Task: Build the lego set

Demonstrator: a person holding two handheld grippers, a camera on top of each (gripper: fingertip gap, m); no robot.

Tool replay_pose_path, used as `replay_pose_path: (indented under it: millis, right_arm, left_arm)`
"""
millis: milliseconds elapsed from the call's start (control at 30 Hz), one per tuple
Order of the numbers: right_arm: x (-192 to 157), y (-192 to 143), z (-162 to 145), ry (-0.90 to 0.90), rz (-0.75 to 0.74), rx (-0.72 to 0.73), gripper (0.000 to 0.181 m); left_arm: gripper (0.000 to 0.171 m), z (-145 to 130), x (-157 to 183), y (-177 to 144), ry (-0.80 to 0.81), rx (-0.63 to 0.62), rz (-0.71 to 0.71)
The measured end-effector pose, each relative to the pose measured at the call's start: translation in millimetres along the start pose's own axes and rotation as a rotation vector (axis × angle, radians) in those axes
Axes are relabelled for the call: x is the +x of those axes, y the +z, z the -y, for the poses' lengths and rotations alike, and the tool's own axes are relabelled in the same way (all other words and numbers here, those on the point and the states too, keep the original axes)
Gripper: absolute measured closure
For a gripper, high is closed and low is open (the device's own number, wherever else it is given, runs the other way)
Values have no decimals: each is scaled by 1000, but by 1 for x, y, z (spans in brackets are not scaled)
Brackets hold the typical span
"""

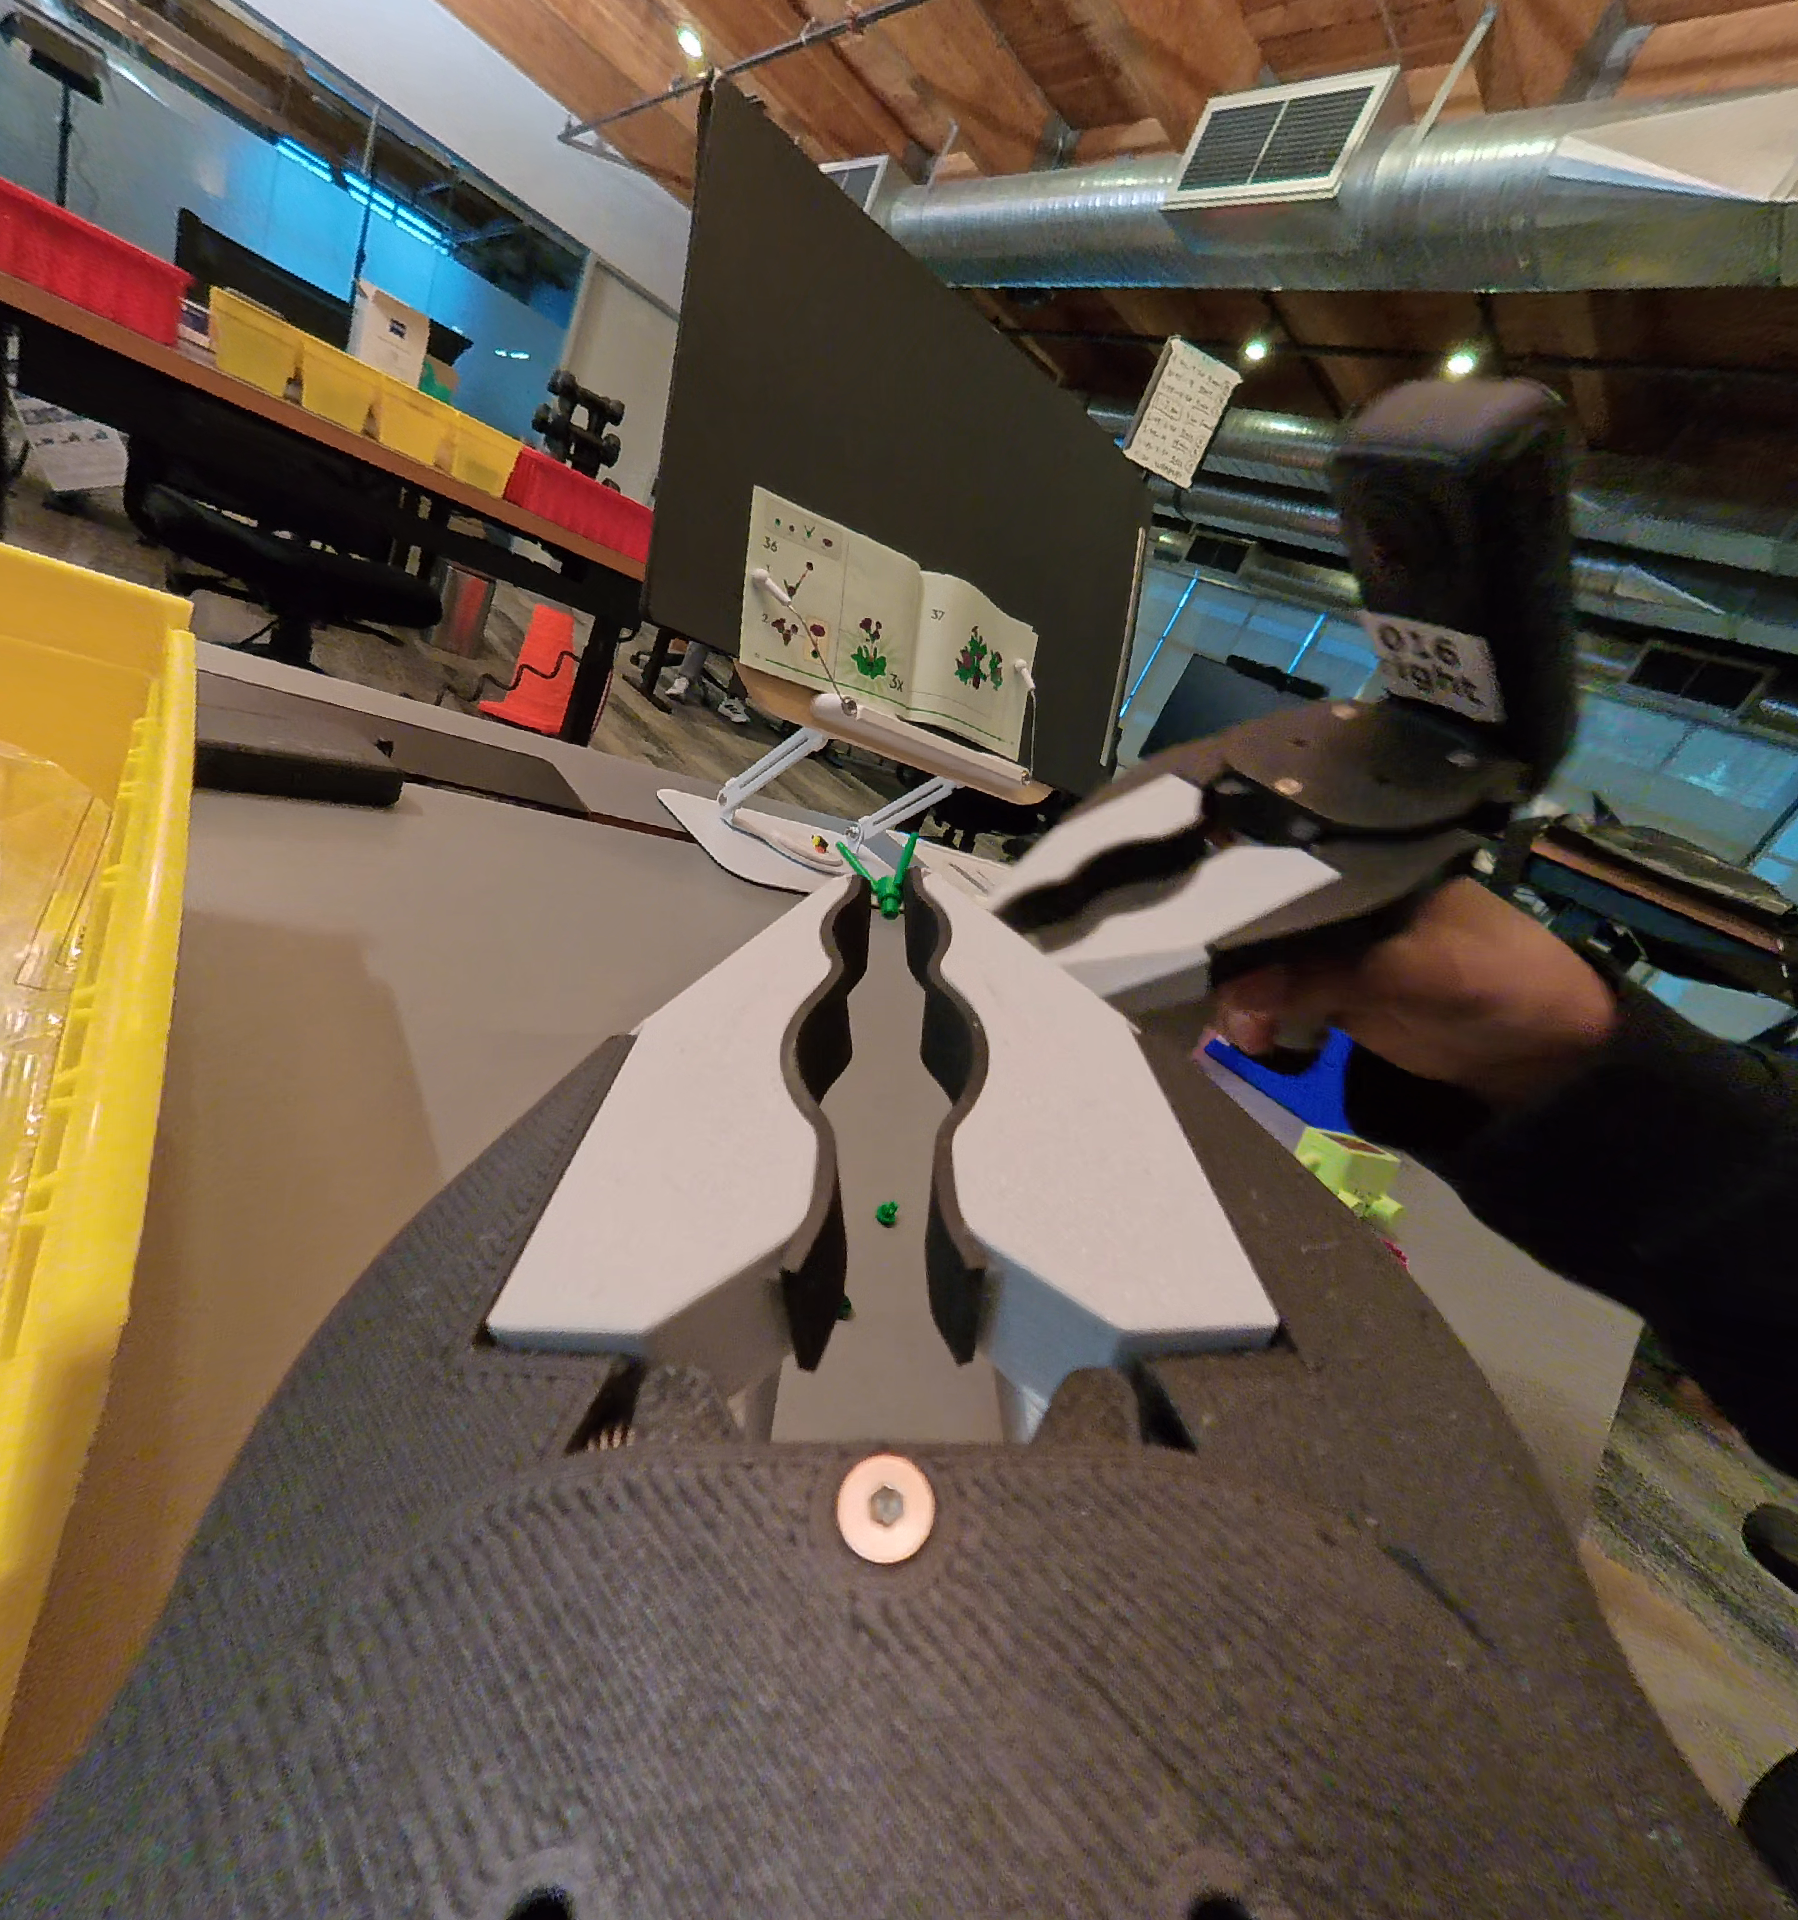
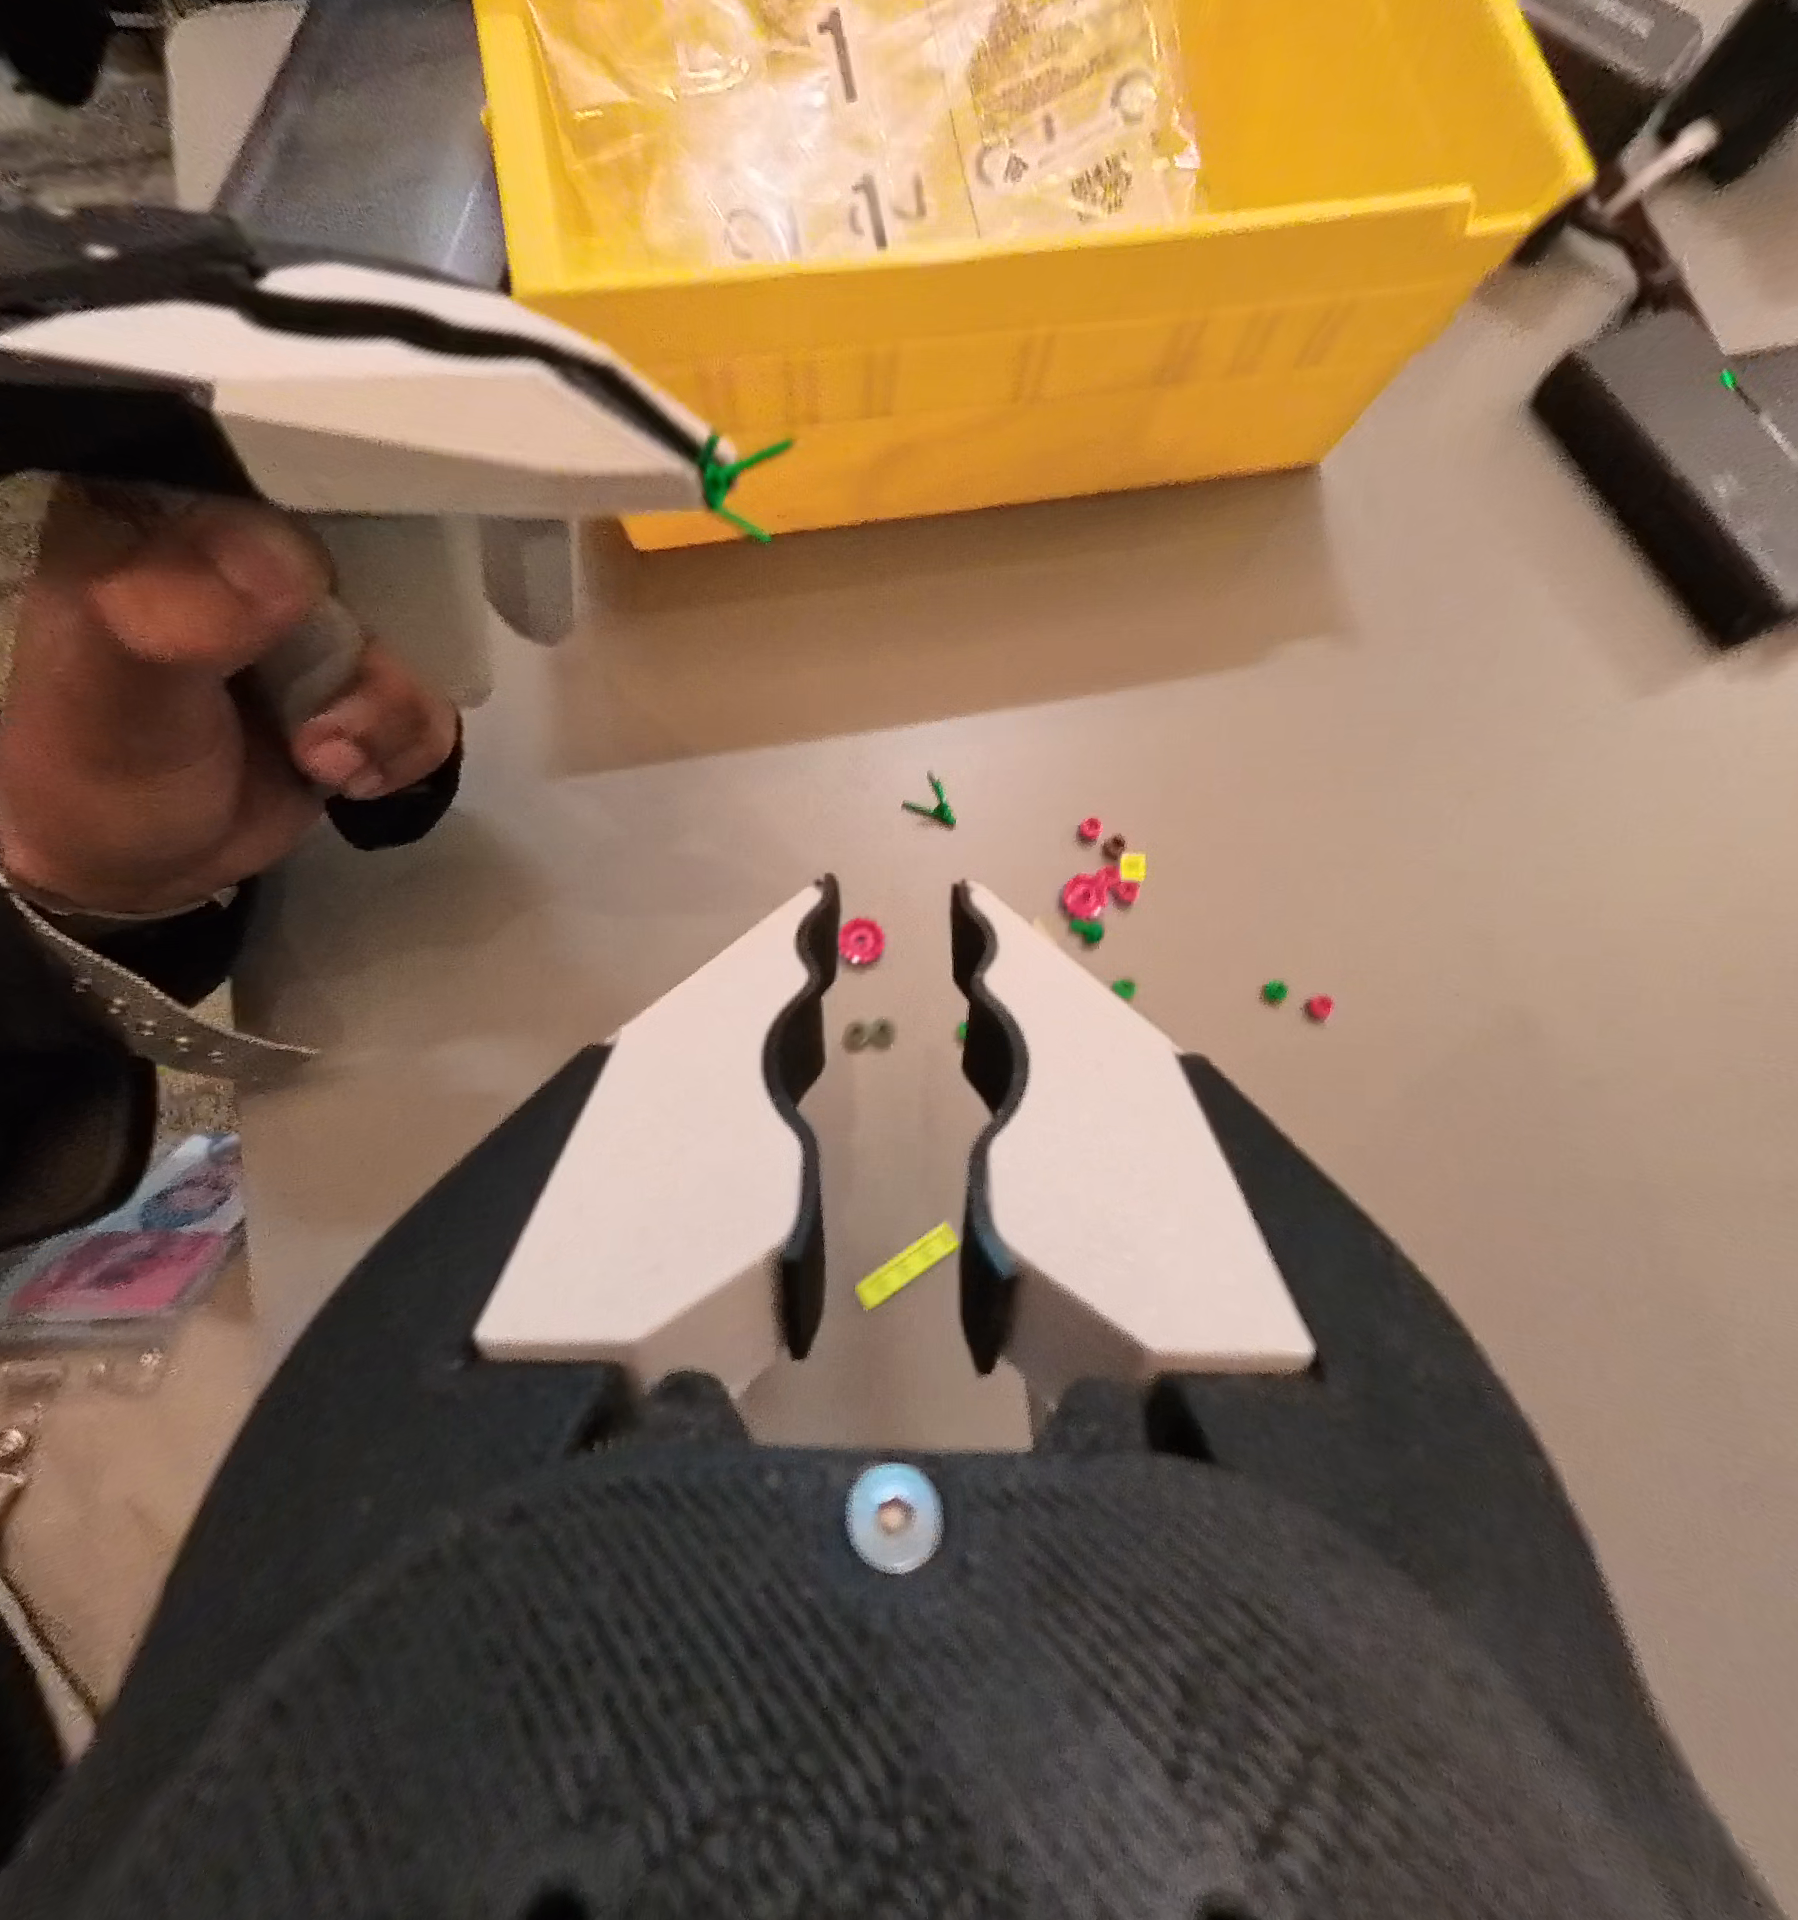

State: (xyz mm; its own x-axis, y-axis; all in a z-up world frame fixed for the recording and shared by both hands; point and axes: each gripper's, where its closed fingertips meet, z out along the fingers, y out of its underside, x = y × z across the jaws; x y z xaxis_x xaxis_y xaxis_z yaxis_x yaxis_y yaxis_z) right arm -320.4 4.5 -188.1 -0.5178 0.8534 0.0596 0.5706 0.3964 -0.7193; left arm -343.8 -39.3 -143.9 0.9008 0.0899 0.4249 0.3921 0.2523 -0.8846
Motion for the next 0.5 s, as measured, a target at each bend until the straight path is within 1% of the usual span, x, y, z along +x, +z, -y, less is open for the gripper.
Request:
replay_pose_path:
  millis: [100, 200, 267, 333, 400, 500]
  right_arm:
    - [13, 22, 11, -81, 108, 4, 160]
    - [32, 58, -2, -79, 193, -64, 160]
    - [48, 79, -21, -116, 183, -136, 161]
    - [61, 95, -34, -157, 149, -169, 164]
    - [66, 103, -38, -169, 138, -160, 169]
    - [63, 107, -36, -175, 167, -133, 168]
  left_arm:
    - [167, 2, 0, -1, 10, 3, 5]
    - [167, 2, -1, -2, 28, -3, 15]
    - [167, 3, -2, -2, 39, -8, 21]
    - [167, 3, -6, -4, 51, -11, 41]
    - [167, 4, -9, -5, 58, -9, 55]
    - [167, 4, -11, -5, 37, -3, 45]
